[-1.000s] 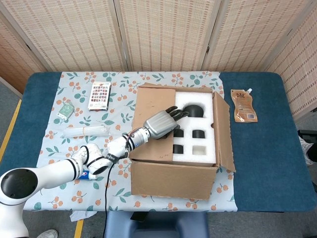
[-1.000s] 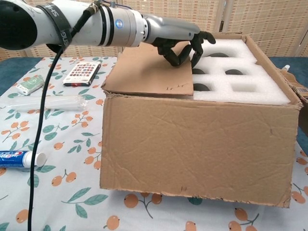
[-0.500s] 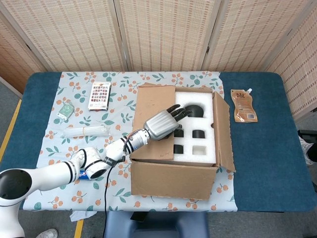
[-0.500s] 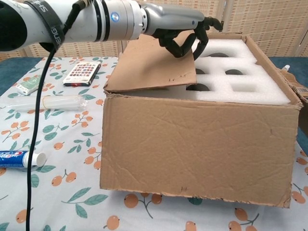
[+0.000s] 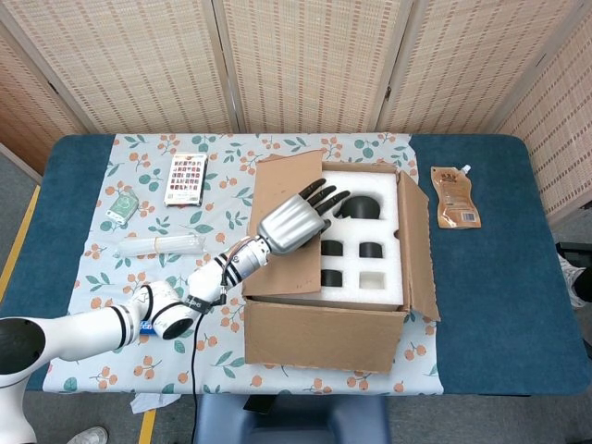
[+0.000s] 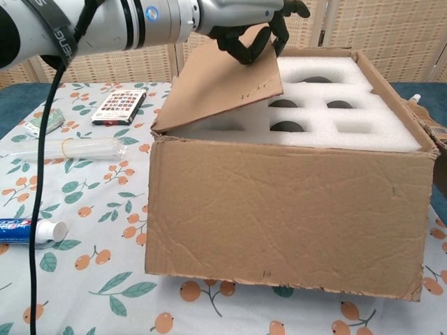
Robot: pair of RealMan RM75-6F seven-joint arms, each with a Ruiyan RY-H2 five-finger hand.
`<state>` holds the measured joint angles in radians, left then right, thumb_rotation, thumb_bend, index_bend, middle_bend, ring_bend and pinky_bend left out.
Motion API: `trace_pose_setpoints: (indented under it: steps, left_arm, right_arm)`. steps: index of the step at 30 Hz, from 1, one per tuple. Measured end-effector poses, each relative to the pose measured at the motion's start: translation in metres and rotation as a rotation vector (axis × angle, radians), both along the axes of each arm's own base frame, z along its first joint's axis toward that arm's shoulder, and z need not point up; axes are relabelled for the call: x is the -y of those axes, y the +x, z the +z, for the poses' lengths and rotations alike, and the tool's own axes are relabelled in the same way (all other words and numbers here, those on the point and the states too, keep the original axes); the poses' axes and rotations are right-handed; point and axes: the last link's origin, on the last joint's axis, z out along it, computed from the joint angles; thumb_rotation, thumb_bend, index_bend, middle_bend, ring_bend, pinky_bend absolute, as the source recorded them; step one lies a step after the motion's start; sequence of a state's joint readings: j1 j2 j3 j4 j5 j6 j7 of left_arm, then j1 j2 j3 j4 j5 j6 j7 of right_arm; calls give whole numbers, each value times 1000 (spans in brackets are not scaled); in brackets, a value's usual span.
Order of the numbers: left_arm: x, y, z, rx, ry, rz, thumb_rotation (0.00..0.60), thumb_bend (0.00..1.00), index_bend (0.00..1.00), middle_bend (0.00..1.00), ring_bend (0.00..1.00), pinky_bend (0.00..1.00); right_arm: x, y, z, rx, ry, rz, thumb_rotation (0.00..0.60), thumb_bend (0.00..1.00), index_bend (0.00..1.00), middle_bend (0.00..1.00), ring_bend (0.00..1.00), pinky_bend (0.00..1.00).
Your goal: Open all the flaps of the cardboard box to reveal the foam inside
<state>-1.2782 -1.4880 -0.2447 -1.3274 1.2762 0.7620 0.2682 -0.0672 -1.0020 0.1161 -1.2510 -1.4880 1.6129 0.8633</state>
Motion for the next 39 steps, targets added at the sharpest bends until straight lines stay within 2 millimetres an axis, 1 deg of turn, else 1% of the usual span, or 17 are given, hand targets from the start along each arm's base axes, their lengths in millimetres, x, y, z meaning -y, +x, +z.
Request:
trace_pose_setpoints:
  steps: [7, 13, 20, 24, 31, 39]
  left_arm:
    - [-4, -4, 6, -6, 98, 0, 600, 1000, 600, 0, 0, 0]
    - [-11, -10, 12, 7, 160, 38, 600, 1000, 588, 0, 0, 0]
    - [-17, -15, 21, 17, 247, 27, 600, 1000, 536, 0, 0, 0]
    - [-19, -16, 27, 34, 270, 35, 600, 1000, 496, 0, 0, 0]
    - [-20, -16, 39, 55, 302, 32, 600, 1000, 465, 0, 0, 0]
    - [-25, -21, 55, 43, 380, 43, 600, 1000, 479, 0, 0, 0]
  right_arm:
    - [1, 1, -2, -5, 5, -1, 432, 261, 313, 0, 0, 0]
    - [1, 2, -3, -9, 6, -7, 434, 261, 313, 0, 0, 0]
    - [2, 2, -5, -17, 11, -13, 433, 261, 313, 0, 0, 0]
    - [5, 1, -6, -16, 23, -20, 432, 261, 313, 0, 0, 0]
    - [8, 0, -7, -16, 33, -25, 431, 261, 313, 0, 0, 0]
    - [13, 1, -9, -20, 49, -23, 432, 260, 313, 0, 0, 0]
